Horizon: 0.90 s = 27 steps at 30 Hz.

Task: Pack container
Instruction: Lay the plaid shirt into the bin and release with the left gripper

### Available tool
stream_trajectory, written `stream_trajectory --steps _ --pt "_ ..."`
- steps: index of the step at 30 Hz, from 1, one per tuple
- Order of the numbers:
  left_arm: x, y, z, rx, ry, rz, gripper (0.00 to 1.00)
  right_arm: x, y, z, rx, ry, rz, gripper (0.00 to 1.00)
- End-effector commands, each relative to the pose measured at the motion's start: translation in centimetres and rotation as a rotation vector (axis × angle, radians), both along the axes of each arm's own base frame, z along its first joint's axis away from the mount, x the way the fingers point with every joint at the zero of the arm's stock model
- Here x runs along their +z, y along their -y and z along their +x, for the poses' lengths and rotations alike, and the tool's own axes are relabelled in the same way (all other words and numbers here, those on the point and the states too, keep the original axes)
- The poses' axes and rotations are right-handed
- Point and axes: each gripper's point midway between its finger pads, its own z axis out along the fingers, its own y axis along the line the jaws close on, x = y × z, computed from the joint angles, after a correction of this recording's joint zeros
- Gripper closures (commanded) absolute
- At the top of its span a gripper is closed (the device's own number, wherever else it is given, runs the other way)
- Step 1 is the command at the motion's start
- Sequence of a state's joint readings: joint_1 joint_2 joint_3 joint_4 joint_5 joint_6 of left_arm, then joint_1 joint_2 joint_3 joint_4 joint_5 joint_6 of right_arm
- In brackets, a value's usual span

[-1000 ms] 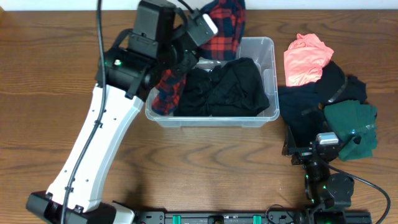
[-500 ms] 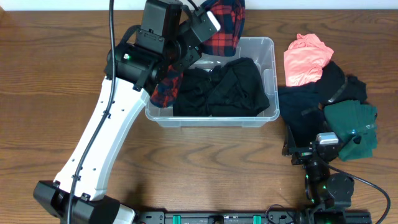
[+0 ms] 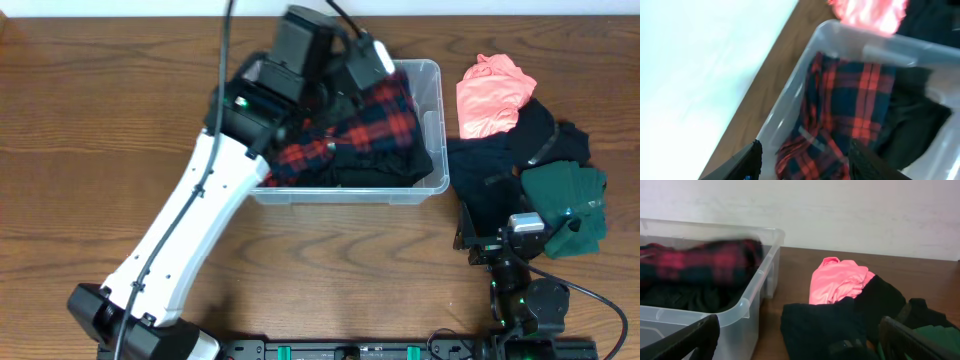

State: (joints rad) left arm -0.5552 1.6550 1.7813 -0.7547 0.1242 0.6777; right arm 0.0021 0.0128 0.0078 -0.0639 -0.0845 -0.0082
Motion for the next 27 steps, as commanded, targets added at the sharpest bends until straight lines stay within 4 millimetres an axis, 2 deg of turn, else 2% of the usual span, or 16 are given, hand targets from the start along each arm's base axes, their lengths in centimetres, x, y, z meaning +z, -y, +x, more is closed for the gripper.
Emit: stream_trajectory --steps 1,5,9,11,13,18,27 --pt "0.6 1.4 -0.7 -0.032 0.015 -0.01 0.44 -0.1 0.3 0.0 -0.014 -0.002 0.007 0.01" --pt "-0.6 2.0 -0.4 -0.016 -0.023 -0.016 0.48 -0.1 0.3 0.0 -0.014 -0.002 0.007 0.01" --pt "-4.3 2.7 0.8 0.005 -0.099 0.012 0.73 -0.1 0.3 0.0 -0.014 -0.002 0.007 0.01" --pt "-6.3 3.2 1.8 0.009 -0.123 0.031 0.81 -0.1 0.3 0.0 -0.014 -0.002 0.007 0.01" --pt "-8.2 3.8 2.7 0.012 -0.137 0.044 0.93 -0.1 0.3 0.0 -0.014 -0.002 0.007 0.01" --pt "-11.7 4.7 4.0 0.089 -0.22 0.009 0.94 -0.1 0.3 0.0 -0.014 -0.002 0.007 0.01" --pt "-20.6 4.7 3.8 0.236 -0.45 0.039 0.94 -0.1 0.3 0.0 -0.014 -0.002 0.007 0.01"
